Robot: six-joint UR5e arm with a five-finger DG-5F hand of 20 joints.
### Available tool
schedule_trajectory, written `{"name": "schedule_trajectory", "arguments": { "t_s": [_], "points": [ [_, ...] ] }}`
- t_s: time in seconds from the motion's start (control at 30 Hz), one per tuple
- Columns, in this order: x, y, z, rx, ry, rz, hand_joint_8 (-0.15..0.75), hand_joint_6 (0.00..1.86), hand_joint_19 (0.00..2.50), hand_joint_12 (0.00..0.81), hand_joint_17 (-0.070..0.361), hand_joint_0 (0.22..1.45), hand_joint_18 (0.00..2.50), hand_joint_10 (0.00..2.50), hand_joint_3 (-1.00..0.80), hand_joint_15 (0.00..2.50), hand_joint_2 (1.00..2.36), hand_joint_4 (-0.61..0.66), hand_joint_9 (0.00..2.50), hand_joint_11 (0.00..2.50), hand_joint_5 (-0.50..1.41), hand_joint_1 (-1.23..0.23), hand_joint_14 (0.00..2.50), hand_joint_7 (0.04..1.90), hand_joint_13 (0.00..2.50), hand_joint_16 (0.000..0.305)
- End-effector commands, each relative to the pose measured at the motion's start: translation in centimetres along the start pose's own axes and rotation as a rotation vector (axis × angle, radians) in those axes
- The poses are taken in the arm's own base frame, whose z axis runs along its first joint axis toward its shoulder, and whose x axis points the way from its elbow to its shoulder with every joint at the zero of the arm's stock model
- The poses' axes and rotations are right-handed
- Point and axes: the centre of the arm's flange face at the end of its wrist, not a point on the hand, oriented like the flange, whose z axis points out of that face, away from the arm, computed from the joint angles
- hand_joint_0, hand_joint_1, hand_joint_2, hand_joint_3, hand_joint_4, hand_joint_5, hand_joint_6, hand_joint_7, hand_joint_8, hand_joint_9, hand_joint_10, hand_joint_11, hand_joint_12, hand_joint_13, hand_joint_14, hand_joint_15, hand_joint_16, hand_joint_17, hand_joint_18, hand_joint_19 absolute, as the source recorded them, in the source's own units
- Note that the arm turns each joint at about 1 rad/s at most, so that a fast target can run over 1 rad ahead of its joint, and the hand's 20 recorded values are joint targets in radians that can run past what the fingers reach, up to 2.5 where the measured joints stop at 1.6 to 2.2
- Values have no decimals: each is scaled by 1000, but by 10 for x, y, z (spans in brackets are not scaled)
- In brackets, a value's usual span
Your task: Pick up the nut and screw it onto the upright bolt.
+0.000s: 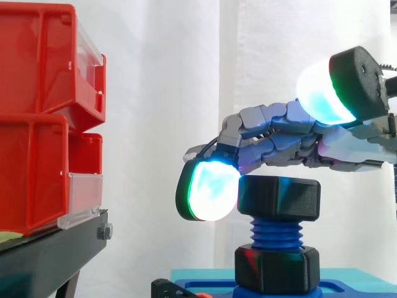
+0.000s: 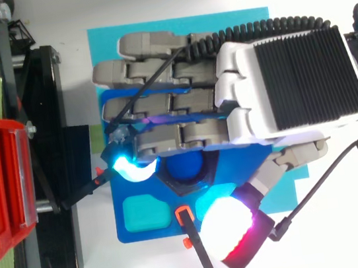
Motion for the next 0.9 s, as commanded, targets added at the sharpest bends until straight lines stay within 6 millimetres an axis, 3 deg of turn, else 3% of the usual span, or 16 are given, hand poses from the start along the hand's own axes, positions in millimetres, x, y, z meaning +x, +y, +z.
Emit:
{"name": "schedule_trajectory", "arguments": {
  "t_s": [0.0, 0.5, 0.87],
  "points": [
    [-3, -6, -2, 2, -4, -2, 284, 503, 0, 292, 77, 448, 0, 0, -500, 0, 1000, 181, 477, 0, -84, -9, 0, 1217, 183, 34],
    [-10, -31, -10, 15, 1, -7, 271, 502, 0, 248, 60, 478, 85, 0, -500, 0, 1000, 118, 723, 0, 8, -72, 0, 1427, 319, 27],
    [-14, -42, -15, 0, 10, -10, 200, 503, 0, 211, 47, 485, 260, 0, -500, 0, 1000, 32, 1023, 0, 71, -92, 0, 1401, 489, 21]
  ]
}}
